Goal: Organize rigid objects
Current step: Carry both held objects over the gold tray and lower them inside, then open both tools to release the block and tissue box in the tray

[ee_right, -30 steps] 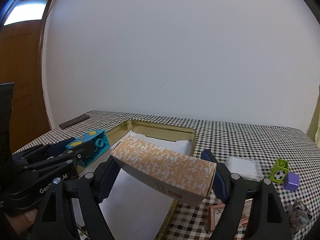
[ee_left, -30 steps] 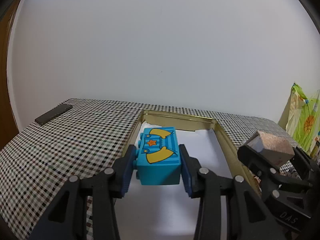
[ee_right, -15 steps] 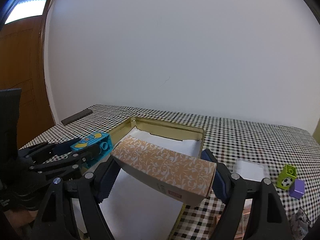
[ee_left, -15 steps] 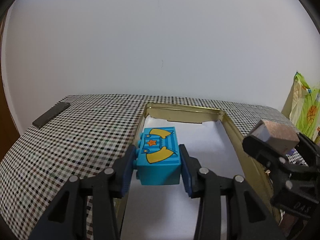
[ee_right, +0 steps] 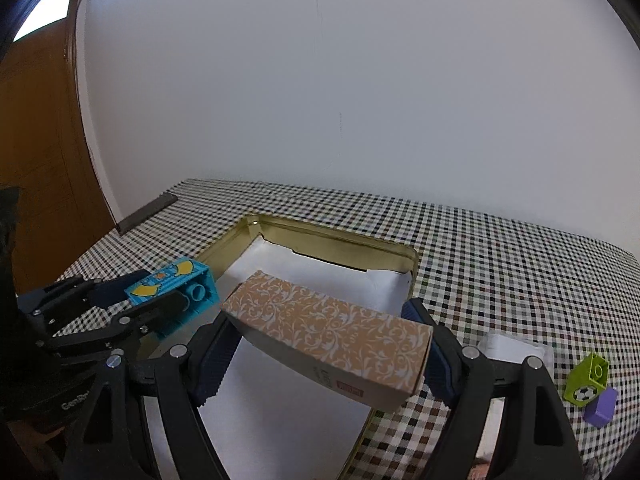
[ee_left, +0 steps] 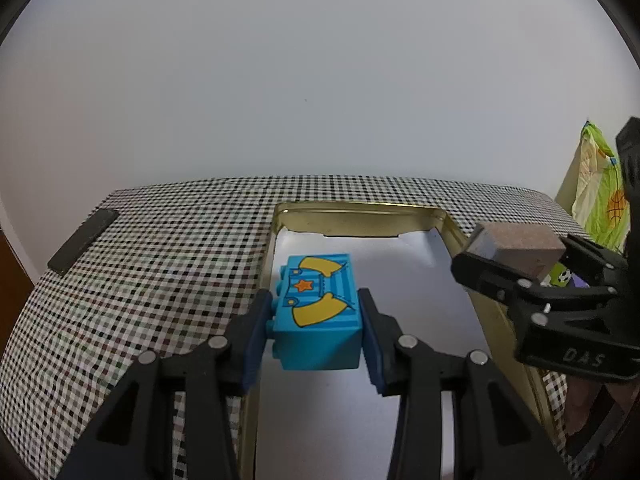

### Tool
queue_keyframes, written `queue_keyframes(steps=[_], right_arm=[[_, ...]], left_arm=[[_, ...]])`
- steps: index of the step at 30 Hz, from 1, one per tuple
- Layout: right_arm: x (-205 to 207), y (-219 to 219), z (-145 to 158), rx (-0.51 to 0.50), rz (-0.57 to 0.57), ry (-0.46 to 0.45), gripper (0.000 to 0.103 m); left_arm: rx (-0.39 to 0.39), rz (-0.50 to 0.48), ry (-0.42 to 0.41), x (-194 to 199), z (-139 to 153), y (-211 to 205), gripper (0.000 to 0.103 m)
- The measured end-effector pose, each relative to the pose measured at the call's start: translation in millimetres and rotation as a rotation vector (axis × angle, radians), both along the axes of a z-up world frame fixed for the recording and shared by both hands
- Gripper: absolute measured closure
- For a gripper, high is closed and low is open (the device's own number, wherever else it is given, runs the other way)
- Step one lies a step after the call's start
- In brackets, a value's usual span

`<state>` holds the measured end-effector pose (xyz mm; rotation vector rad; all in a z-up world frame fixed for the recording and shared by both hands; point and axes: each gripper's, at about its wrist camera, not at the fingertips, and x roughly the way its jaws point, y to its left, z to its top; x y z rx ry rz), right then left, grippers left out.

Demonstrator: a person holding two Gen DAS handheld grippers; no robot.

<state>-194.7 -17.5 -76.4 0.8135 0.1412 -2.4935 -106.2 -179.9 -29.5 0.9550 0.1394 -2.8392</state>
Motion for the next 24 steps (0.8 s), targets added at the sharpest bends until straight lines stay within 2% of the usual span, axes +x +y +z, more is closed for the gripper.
queue_keyframes(steps=[5, 9, 14, 17, 20, 22, 24], right_arm=[[-18, -10, -10, 0.040, 0.039, -0.090, 0.021], [-24, -18, -15, 0.069, 0.064, -0.120, 0.021], [-37, -20, -22, 0.045, 0.076, -0.157, 0.020], [-40, -17, -21, 0.024, 0.061, -0.158, 0.011], [-41, -8, -19, -0.019, 0.055, -0.153, 0.008], [-41, -1, -16, -0.049, 0.037, -0.150, 0.007], [-38, 10, -11, -0.093, 0.023, -0.147, 0.006]], left_arm=[[-0.036, -0.001, -0.020, -6, 4, 5, 0.062], [-0.059, 0.000, -0.042, -11, 3, 6, 0.062], [-0.076, 0.012, -0.050, -18, 1, 5, 0.061], [-0.089, 0.028, -0.044, -16, 1, 3, 0.059], [-0.127, 0.051, -0.030, -13, 4, 4, 0.040], [-0.139, 0.069, -0.015, -9, 6, 4, 0.023], [-0.144, 0.077, 0.011, -3, 8, 6, 0.014]])
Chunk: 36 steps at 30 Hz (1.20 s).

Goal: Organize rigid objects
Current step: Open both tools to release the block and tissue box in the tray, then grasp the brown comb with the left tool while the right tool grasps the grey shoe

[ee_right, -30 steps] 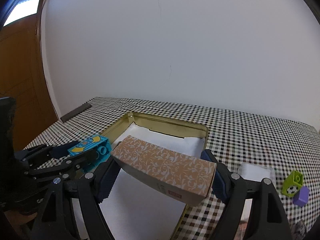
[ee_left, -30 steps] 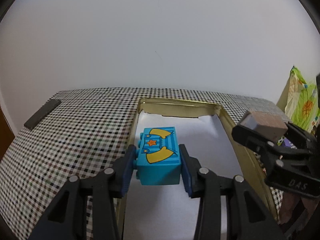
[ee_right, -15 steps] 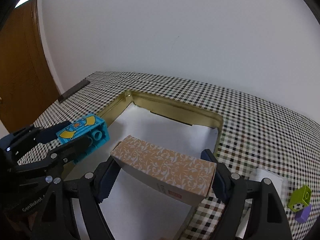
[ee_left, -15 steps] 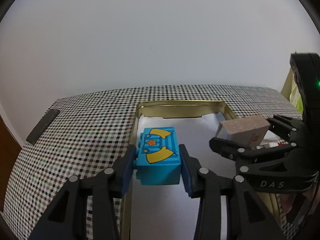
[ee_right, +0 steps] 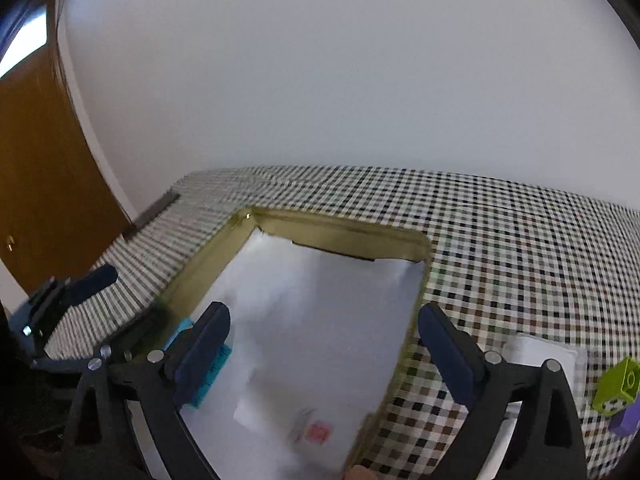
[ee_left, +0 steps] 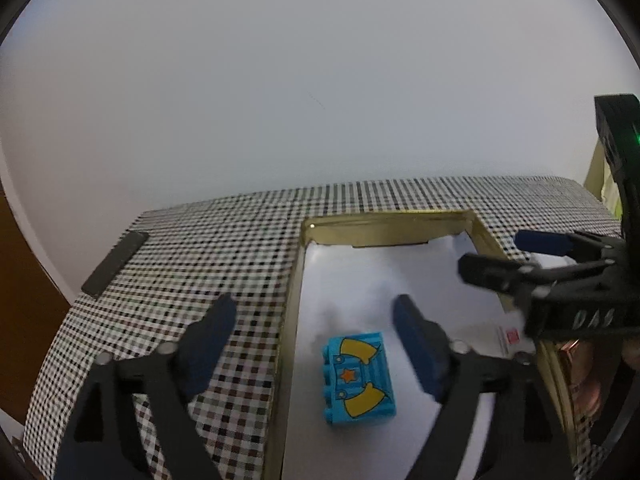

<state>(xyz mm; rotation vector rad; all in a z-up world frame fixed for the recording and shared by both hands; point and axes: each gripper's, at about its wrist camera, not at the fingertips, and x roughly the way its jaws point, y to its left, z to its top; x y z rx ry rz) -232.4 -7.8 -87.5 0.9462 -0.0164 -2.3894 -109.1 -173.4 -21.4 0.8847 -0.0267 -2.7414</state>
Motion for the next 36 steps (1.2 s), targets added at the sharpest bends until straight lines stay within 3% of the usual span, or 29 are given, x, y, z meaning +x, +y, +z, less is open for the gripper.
queue_keyframes(steps=[3, 13, 21, 26, 36], right_arm=[[13, 18, 9, -0.045, -0.028, 0.032, 0.006], [85, 111, 21, -0.088, -0.159, 0.151, 0.006], [136, 203, 14, -0.050, -0.411, 0.222, 0.006], [148, 226, 3, -0.001, -0.491, 0.206, 0.006], [161, 241, -25, 0.046, -0.520, 0.171, 0.006]], left_arm=[[0.001, -0.012, 0.054, 14, 4, 8, 0.003], [0.082, -0.059, 0.120, 55, -10, 47, 0.003], [0.103, -0.185, 0.143, 63, -12, 105, 0.003], [0.097, -0.257, 0.130, 62, -12, 142, 0.003], [0.077, -0.375, 0.096, 66, -23, 197, 0.003]])
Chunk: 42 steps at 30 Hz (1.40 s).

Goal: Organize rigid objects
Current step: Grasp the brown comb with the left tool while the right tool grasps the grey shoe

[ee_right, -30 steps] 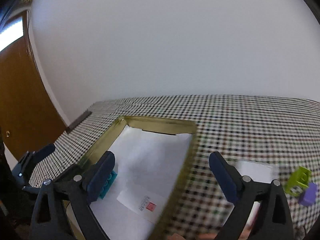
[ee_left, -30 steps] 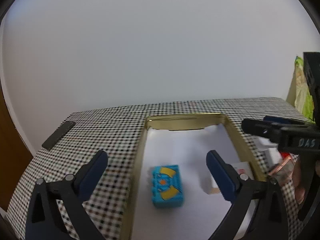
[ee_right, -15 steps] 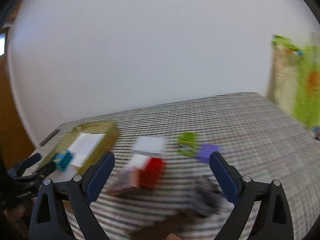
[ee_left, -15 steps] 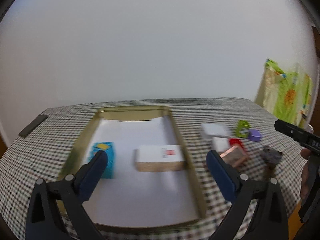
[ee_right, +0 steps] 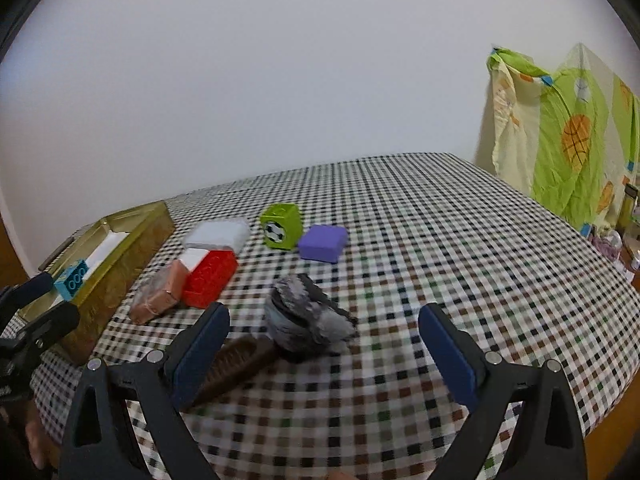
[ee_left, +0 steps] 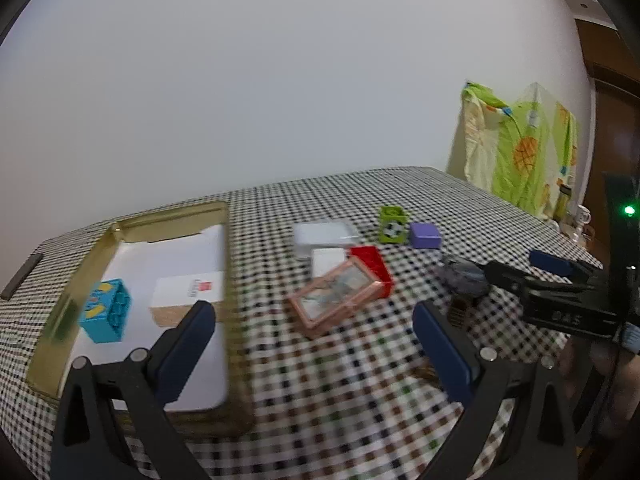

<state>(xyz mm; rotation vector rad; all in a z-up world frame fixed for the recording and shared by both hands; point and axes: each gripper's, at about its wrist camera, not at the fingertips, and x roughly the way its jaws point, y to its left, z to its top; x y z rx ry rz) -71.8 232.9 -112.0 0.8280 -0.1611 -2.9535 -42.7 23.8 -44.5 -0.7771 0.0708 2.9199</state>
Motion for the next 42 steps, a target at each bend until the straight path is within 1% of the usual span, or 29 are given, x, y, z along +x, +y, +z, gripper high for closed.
queue_keyframes(steps=[5, 9, 12, 14, 16, 20, 21, 22, 23, 24, 25, 26, 28, 29, 32, 36, 40, 42], right_arm=[[-1, 11, -10, 0.014, -0.015, -0.013, 0.006], [2, 25, -14, -0.035, -0.025, -0.019, 0.006], [6, 32, -14, -0.055, -0.046, -0.015, 0.006], [8, 37, -15, -0.066, -0.058, -0.016, 0.006], [9, 38, -14, -0.080, -0.065, -0.016, 0.006], [10, 43, -16, -0.092, -0.076, -0.010, 0.006], [10, 44, -15, -0.096, -0.077, -0.010, 0.006], [9, 45, -15, -0.101, -0.078, -0.012, 0.006], [8, 45, -15, -0.104, -0.074, -0.012, 0.006], [8, 44, -14, -0.104, -0.071, -0.011, 0.006], [6, 43, -14, -0.101, -0.067, -0.012, 0.006], [4, 42, -13, -0.097, -0.060, -0.016, 0.006], [1, 38, -12, -0.087, -0.044, -0.022, 0.006], [0, 36, -11, -0.081, -0.036, -0.021, 0.006], [-5, 27, -5, -0.056, -0.011, -0.018, 0.006], [-20, 14, 0, -0.019, 0.028, -0.031, 0.006], [-40, 3, -1, 0.000, 0.068, -0.077, 0.006], [-51, -4, -6, 0.037, 0.077, -0.123, 0.006]], left_arm=[[0.013, -0.032, -0.011, 2, -3, 12, 0.003], [0.012, -0.079, -0.043, -1, -9, 26, 0.003], [0.018, -0.124, -0.085, -6, -14, 38, 0.004], [0.010, -0.151, -0.126, -11, -18, 47, 0.009], [-0.011, -0.182, -0.168, -17, -23, 58, 0.016], [-0.049, -0.245, -0.250, -28, -33, 78, 0.025], [-0.057, -0.253, -0.267, -32, -36, 83, 0.034], [-0.052, -0.271, -0.317, -38, -41, 86, 0.053], [-0.041, -0.281, -0.340, -40, -43, 87, 0.055], [-0.034, -0.292, -0.338, -41, -41, 87, 0.071], [-0.043, -0.306, -0.338, -41, -41, 89, 0.079], [-0.048, -0.301, -0.336, -42, -41, 89, 0.079], [-0.003, -0.300, -0.336, -42, -39, 82, 0.080], [0.004, -0.295, -0.320, -40, -36, 79, 0.080], [-0.009, -0.268, -0.255, -34, -27, 72, 0.080], [0.022, -0.199, -0.178, -34, -12, 50, 0.080], [0.064, -0.145, -0.145, -44, -4, 30, 0.080], [0.065, -0.113, -0.125, -54, -4, 24, 0.080]])
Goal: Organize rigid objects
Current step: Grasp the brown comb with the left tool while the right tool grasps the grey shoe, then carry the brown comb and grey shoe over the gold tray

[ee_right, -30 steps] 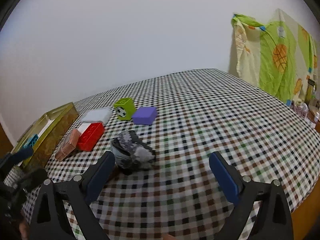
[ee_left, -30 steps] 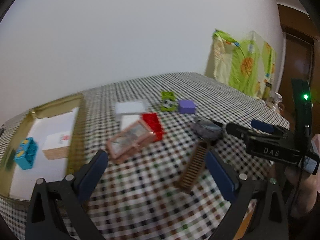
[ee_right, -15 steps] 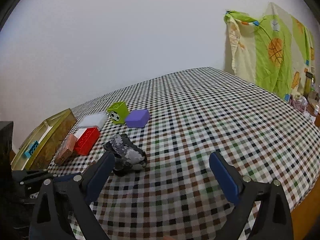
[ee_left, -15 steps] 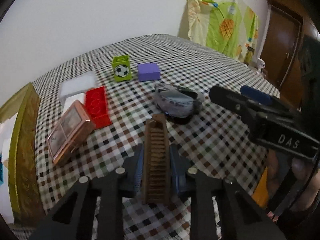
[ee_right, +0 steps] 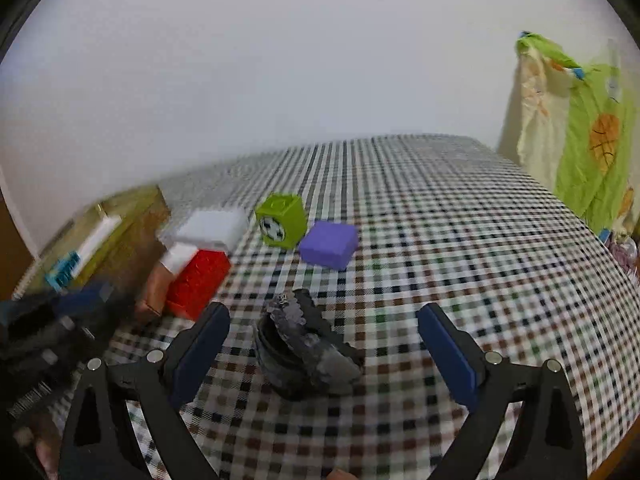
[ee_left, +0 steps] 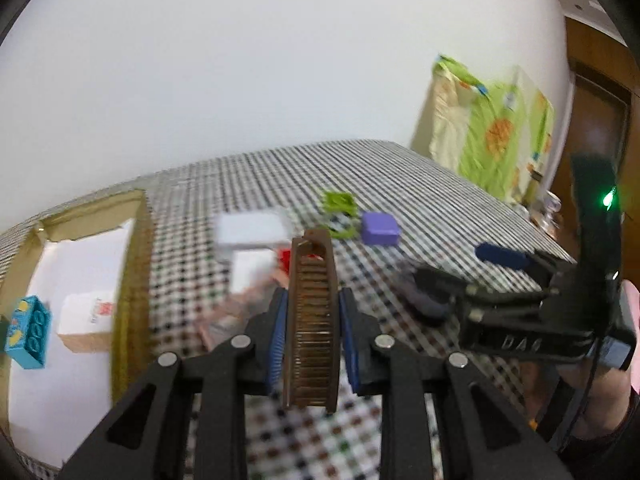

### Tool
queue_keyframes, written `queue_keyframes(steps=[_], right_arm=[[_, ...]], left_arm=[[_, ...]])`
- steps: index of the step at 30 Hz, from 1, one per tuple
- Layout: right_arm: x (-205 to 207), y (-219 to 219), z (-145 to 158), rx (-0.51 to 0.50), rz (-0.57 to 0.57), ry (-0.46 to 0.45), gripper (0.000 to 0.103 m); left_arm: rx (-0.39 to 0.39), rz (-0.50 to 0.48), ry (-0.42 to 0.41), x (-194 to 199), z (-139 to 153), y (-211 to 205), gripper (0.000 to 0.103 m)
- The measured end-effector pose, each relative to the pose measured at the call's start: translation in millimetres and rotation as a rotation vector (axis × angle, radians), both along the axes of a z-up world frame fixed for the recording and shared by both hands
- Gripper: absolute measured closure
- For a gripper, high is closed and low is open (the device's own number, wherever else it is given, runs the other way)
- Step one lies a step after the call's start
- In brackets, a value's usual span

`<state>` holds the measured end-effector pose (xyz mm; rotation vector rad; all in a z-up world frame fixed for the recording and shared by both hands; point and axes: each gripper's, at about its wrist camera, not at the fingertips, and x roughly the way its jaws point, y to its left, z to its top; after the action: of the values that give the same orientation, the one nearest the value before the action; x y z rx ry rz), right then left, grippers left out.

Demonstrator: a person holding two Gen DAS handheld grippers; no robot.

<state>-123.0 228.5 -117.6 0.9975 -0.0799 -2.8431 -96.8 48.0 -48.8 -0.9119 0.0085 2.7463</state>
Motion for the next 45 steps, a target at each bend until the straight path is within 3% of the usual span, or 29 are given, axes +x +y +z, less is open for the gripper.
queue_keyframes(steps=[8, 12, 19, 28, 45], right_arm=[[-21, -15, -10, 0.110, -0.021, -0.104, 0.008], [-26, -18, -15, 0.100, -0.009, -0.149, 0.046], [-24, -14, -16, 0.070, -0.005, -0.136, 0.049], [-4, -4, 6, -0.028, -0.018, 0.048, 0.049], [9, -39, 20, -0.018, 0.038, 0.155, 0.049]], left_arm=[[0.003, 0.074, 0.006, -15, -9, -13, 0.080], [-0.011, 0.071, 0.016, -13, -10, -12, 0.080], [0.012, 0.095, 0.035, -11, -8, -20, 0.080], [0.001, 0.122, 0.102, -1, -2, -21, 0.080], [0.033, 0.185, 0.171, 10, 5, -39, 0.080]])
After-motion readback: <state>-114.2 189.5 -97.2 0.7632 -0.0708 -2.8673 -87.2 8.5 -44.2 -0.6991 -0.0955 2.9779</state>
